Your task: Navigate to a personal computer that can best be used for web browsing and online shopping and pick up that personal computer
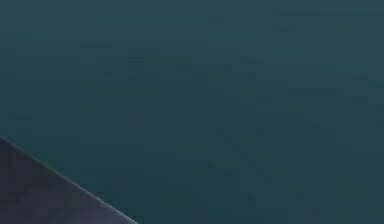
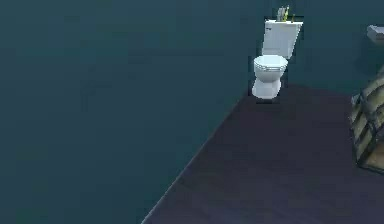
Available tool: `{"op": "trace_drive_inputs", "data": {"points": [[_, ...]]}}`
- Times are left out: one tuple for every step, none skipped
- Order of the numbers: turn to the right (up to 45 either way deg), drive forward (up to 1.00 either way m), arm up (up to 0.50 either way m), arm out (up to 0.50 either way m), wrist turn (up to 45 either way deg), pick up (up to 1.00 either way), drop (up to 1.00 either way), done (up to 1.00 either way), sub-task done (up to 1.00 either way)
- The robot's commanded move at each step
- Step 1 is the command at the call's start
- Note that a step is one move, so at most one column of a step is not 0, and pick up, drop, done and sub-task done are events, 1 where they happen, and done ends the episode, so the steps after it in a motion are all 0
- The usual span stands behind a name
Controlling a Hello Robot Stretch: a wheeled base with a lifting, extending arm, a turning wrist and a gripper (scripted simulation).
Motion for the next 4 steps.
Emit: {"op": "trace_drive_inputs", "data": {"points": [[-45.0,0.0,0.0,0.0,0.0,0.0,0.0,0.0,0.0],[-45.0,0.0,0.0,0.0,0.0,0.0,0.0,0.0,0.0],[-3.0,0.0,0.0,0.0,0.0,0.0,0.0,0.0,0.0],[0.0,1.0,0.0,0.0,0.0,0.0,0.0,0.0,0.0]]}}
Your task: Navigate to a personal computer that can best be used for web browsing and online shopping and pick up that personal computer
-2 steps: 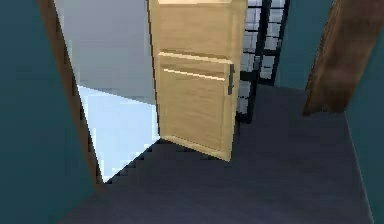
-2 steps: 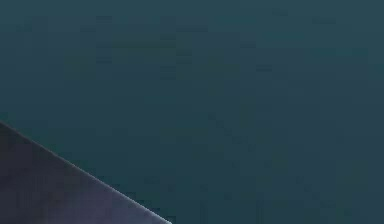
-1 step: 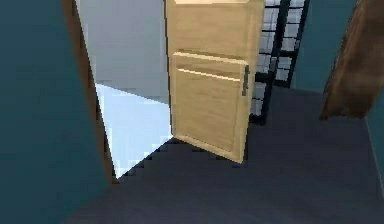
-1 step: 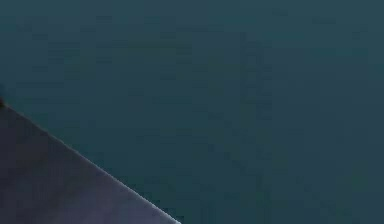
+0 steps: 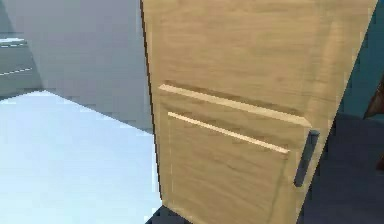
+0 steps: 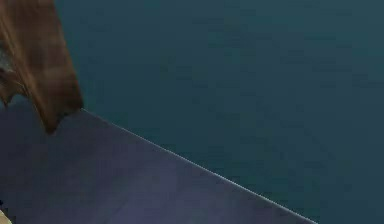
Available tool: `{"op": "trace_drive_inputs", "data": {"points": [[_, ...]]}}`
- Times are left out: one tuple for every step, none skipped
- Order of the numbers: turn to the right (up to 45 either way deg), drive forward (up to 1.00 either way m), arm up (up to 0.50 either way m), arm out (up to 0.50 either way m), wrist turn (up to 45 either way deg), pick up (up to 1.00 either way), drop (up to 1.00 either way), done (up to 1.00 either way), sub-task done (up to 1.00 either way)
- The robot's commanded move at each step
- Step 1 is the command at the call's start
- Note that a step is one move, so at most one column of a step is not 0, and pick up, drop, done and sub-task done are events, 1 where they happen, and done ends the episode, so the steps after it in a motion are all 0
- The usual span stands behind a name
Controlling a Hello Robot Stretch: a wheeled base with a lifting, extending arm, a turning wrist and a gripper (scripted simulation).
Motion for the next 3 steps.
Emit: {"op": "trace_drive_inputs", "data": {"points": [[0.0,0.6,0.0,0.0,0.0,0.0,0.0,0.0,0.0],[-45.0,0.0,0.0,0.0,0.0,0.0,0.0,0.0,0.0],[-9.0,0.0,0.0,0.0,0.0,0.0,0.0,0.0,0.0]]}}
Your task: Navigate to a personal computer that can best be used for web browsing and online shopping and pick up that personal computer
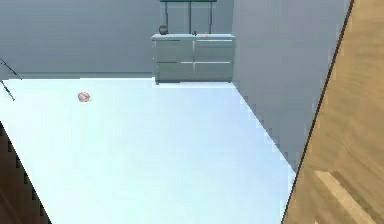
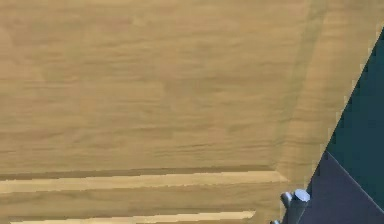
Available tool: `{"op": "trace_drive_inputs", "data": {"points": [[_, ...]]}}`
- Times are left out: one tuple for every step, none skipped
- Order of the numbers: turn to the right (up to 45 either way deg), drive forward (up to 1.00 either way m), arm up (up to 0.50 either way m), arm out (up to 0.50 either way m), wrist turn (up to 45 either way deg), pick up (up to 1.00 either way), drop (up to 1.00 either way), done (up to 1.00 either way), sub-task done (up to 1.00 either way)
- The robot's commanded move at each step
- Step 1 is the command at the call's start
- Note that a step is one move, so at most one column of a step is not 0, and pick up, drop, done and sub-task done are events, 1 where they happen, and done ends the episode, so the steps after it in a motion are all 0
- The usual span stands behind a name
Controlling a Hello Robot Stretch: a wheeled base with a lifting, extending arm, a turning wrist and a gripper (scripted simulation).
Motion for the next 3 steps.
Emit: {"op": "trace_drive_inputs", "data": {"points": [[0.0,0.45,0.0,0.0,0.0,0.0,0.0,0.0,0.0],[-3.0,0.0,0.0,0.0,0.0,0.0,0.0,0.0,0.0],[0.0,0.3,0.0,0.0,0.0,0.0,0.0,0.0,0.0]]}}
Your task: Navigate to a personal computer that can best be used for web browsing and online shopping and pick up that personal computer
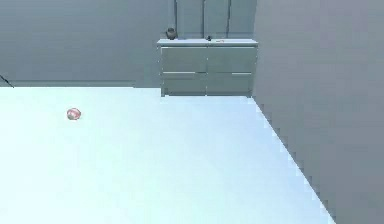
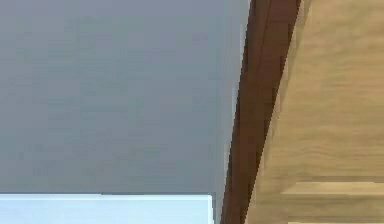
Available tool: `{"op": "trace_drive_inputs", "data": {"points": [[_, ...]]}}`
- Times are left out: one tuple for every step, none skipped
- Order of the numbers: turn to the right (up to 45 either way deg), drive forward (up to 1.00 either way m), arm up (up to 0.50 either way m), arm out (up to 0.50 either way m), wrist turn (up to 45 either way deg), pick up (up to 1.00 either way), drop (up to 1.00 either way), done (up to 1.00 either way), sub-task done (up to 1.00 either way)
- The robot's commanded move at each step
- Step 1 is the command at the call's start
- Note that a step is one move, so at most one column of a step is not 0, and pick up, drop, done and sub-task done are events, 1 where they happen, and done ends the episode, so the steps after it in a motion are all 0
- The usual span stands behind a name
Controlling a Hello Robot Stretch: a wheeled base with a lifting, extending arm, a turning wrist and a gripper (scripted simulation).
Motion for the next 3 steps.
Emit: {"op": "trace_drive_inputs", "data": {"points": [[-45.0,0.0,0.0,0.0,0.0,0.0,0.0,0.0,0.0],[-18.0,0.0,0.0,0.0,0.0,0.0,0.0,0.0,0.0],[0.0,0.35,0.0,0.0,0.0,0.0,0.0,0.0,0.0]]}}
